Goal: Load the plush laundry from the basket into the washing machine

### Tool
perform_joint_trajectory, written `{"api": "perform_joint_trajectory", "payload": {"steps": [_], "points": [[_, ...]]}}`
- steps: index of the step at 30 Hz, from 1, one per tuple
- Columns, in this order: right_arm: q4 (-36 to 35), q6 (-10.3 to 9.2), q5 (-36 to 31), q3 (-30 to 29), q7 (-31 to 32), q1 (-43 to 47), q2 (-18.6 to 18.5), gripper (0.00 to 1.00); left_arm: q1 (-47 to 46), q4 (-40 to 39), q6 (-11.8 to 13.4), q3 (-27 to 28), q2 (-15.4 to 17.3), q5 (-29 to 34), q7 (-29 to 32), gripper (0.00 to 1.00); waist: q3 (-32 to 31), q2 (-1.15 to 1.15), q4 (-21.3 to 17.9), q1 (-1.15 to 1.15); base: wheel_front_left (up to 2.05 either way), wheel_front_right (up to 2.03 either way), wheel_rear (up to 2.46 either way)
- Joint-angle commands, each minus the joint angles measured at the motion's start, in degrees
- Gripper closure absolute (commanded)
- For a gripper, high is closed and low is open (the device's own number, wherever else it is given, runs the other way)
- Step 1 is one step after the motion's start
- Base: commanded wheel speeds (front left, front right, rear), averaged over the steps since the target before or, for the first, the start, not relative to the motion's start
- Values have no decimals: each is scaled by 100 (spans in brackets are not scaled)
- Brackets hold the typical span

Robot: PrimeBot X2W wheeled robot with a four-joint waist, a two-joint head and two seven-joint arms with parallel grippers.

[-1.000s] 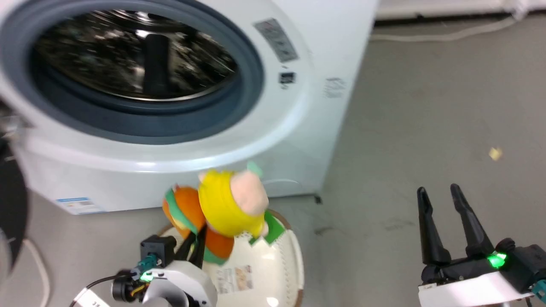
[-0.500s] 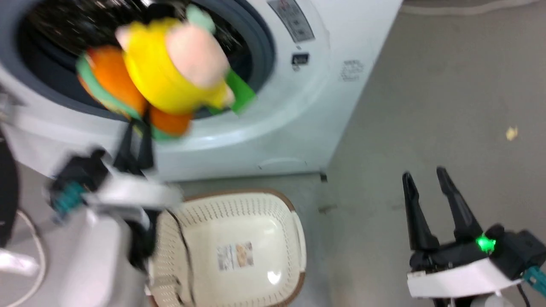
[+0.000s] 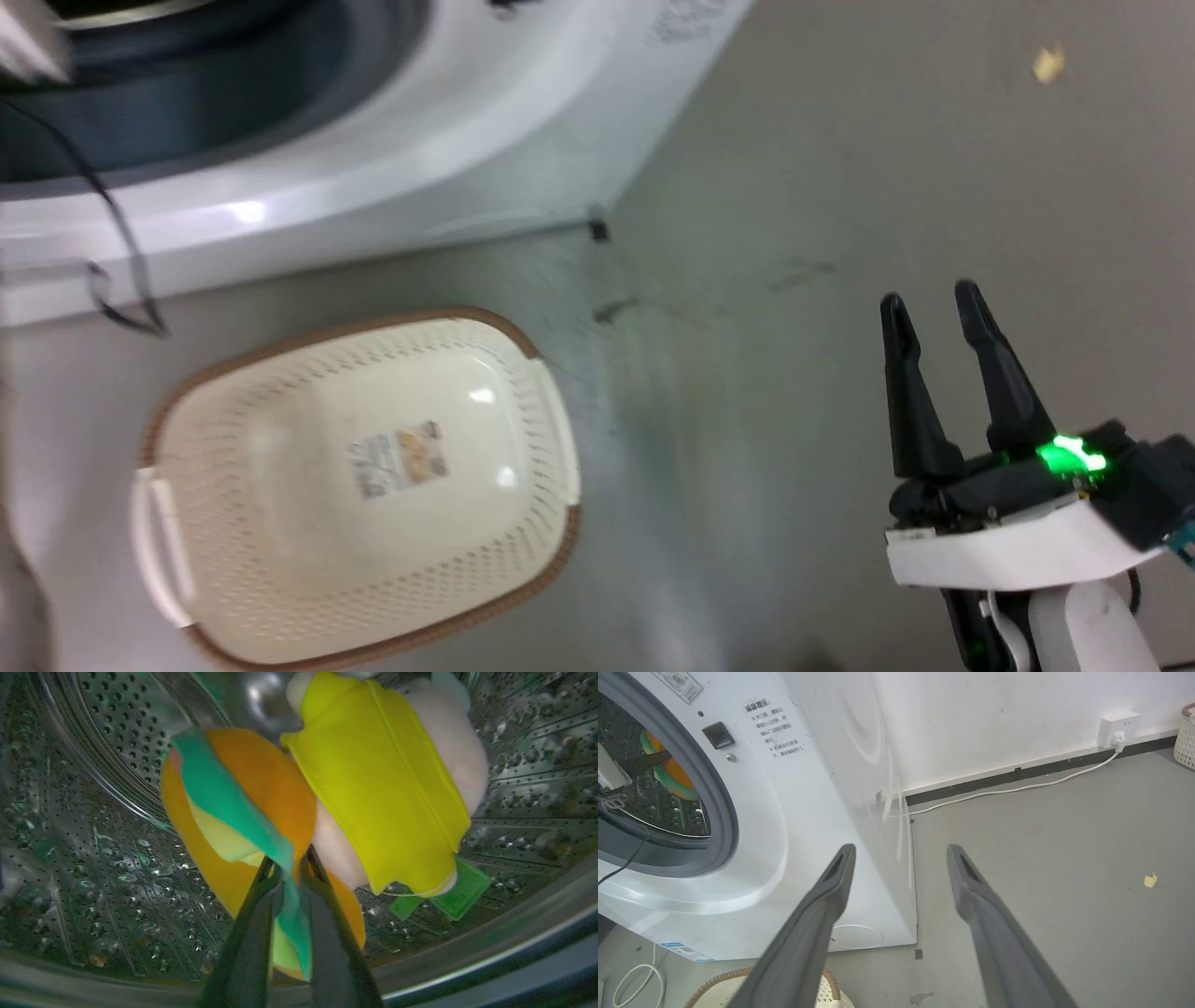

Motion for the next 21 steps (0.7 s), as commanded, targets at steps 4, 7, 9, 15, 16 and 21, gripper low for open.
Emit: {"api": "perform_joint_trajectory", "payload": {"steps": [4,7,9,15,16,21], "points": [[-24,-4,235,104,-25,-258,1,0,-916,735,-54,-185,371,257,605,100,663,0,-612,-1,0,0,0],[-14,-4,319,150,-25,-336,1,0,-1215,1163,-92,-320,504,386,877,100,753,0,-702,-1,0,0,0],[2,-4,357,142,-25,-363,1,0,-1311,1410,-117,-401,546,439,1032,100,770,0,-723,-1,0,0,0],[36,-4,350,71,-25,-437,1,0,-1323,1856,-94,-474,479,415,962,100,683,0,-642,-1,0,0,0],[34,-4,327,53,-25,-444,1,0,-1302,1908,-102,-481,446,394,896,100,642,0,-608,-1,0,0,0],[42,-4,152,-53,-25,-420,1,0,-1098,2125,-125,-534,258,312,434,0,277,0,-389,-1,0,0,0]]}}
